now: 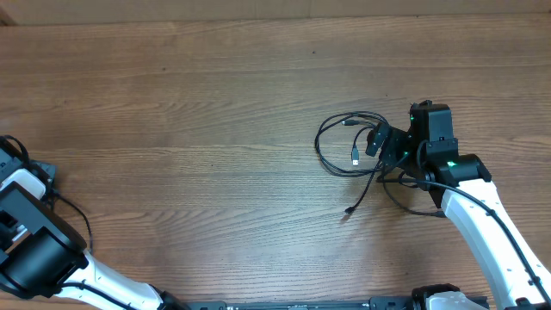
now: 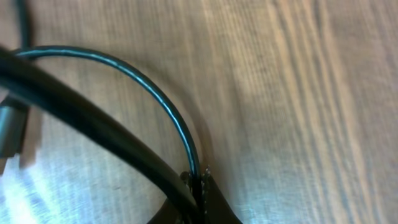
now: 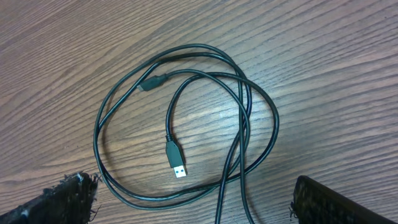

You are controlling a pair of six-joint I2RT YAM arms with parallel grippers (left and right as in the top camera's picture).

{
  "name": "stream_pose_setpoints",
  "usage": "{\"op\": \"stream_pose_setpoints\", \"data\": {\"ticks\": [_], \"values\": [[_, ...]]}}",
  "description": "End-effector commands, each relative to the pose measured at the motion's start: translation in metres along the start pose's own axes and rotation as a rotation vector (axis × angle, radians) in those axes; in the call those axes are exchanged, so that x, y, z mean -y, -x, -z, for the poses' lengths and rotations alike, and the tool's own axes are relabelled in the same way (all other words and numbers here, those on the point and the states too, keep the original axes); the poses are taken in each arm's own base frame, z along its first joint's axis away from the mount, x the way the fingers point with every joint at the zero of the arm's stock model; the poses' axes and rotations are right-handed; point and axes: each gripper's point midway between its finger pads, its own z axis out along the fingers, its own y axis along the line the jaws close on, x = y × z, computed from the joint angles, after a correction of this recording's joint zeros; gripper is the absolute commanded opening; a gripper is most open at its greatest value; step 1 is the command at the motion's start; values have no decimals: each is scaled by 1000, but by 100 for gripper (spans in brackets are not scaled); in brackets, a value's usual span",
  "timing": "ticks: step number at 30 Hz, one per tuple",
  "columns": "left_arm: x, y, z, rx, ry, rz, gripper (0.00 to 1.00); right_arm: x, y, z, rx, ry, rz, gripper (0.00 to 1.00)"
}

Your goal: Untangle cables

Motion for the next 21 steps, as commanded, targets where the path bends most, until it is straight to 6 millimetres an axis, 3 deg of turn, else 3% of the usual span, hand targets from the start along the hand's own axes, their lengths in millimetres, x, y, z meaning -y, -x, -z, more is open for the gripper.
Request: {"op": "stream_pose_setpoints", "data": {"ticks": [1,6,9,12,17,18,21], "values": [[28,8,-2,-26,-104,-35,4,-4,9,8,31,18,-3,100],[48,42,12,10,-146,58,4,-4,9,8,31,18,-3,100],[51,49,17,3,-141,115,4,-4,9,8,31,17,-3,100],[41,42,17,-27,-89,205,4,-4,9,8,31,18,-3,100],[7,26,17,-48,88,379,5,-4,9,8,31,17,-3,100],[4,23,18,-54,103,389,17,-4,9,8,31,17,-3,100],[5,18,18,-80,101,390,68,-4,9,8,31,17,-3,100]]}}
